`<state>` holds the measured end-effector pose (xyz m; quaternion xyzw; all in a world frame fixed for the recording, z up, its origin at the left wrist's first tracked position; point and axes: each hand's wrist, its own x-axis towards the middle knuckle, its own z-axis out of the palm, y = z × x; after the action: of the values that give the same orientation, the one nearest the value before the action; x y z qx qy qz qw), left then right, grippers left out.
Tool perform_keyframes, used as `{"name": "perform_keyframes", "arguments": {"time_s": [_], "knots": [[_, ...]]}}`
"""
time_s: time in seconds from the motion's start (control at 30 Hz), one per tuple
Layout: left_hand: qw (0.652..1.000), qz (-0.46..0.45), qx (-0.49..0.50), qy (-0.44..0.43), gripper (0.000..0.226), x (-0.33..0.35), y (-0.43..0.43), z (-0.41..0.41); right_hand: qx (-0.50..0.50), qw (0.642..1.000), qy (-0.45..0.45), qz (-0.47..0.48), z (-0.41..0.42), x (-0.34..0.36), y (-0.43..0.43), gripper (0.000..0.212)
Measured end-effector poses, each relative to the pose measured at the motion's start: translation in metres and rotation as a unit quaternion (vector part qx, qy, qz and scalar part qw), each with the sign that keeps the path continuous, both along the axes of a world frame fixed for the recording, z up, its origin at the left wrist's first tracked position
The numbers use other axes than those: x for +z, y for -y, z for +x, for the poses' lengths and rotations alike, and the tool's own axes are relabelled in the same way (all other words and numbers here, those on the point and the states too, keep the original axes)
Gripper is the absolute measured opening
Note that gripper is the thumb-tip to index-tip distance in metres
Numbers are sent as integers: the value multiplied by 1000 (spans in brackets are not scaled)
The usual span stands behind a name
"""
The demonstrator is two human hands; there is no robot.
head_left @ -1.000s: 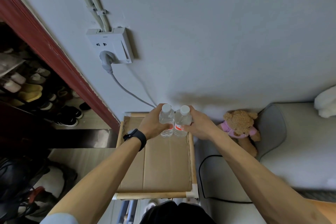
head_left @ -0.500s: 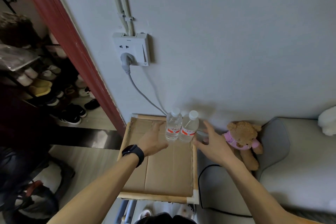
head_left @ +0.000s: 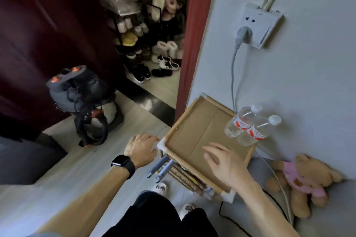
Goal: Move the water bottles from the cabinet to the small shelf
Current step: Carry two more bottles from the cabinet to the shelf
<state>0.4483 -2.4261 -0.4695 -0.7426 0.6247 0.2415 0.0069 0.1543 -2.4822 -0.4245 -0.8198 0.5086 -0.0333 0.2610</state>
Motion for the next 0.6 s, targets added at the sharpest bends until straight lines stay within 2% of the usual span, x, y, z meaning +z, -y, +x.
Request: {"name": "perform_keyframes", "arguments": {"time_s": [0.1,0.2,0.27,0.43,0.6], "knots": [[993,-16,106,53,45,15,-63,34,144,990,2,-12,51,11,4,36],[965,-29,249,77,46,32,-148,54,270,962,28,-40,111,24,-3,35],[936,-43,337,94,46,48,-215,59,346,935,44,-57,155,31,-23,39],[842,-66,516,143,45,102,-395,51,501,855,112,-74,254,71,-134,30],[744,-70,636,194,48,159,-555,17,637,748,164,-85,320,122,-293,39]]}}
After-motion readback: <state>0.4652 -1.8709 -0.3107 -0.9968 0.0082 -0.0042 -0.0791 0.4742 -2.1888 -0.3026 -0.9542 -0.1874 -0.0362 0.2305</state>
